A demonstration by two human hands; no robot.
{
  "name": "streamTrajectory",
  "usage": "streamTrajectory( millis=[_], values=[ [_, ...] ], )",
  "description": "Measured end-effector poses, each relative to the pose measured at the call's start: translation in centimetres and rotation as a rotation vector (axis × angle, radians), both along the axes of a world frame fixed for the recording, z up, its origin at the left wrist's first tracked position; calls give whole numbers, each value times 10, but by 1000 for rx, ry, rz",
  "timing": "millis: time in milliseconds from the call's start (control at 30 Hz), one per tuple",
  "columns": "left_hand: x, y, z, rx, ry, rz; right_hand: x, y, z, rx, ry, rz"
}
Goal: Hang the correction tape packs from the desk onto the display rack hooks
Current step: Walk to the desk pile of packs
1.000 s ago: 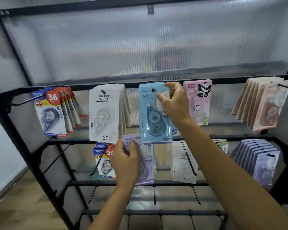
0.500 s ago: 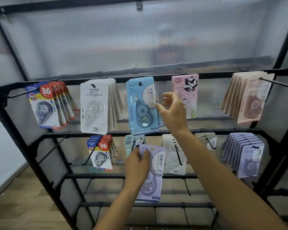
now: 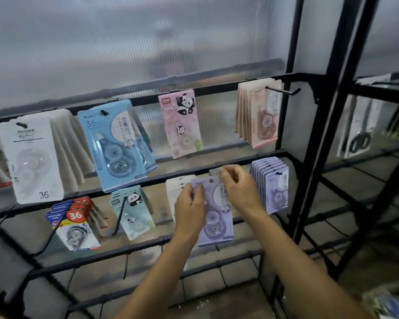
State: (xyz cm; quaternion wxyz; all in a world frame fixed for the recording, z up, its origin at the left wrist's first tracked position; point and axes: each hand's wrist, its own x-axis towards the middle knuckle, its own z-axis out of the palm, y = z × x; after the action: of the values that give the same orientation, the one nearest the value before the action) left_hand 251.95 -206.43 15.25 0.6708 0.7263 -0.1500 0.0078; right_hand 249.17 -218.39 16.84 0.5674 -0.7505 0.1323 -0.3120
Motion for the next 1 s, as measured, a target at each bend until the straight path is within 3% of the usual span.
streamTrajectory(
  millis=[133,400,667,1000],
  values=[
    [-13,-44,-6,-40,29,-110,-20,-34,-21,59,7,-74],
    [-26,-104,-28,128,46,-338,-45,-111,-56,190,41,-257],
    [-15,-124,-40,421,-78,-346,-26,-166,-71,133,181,-364],
    [1,-137,-53,548,-127,-336,1,-193,-86,35,270,-414]
  ],
)
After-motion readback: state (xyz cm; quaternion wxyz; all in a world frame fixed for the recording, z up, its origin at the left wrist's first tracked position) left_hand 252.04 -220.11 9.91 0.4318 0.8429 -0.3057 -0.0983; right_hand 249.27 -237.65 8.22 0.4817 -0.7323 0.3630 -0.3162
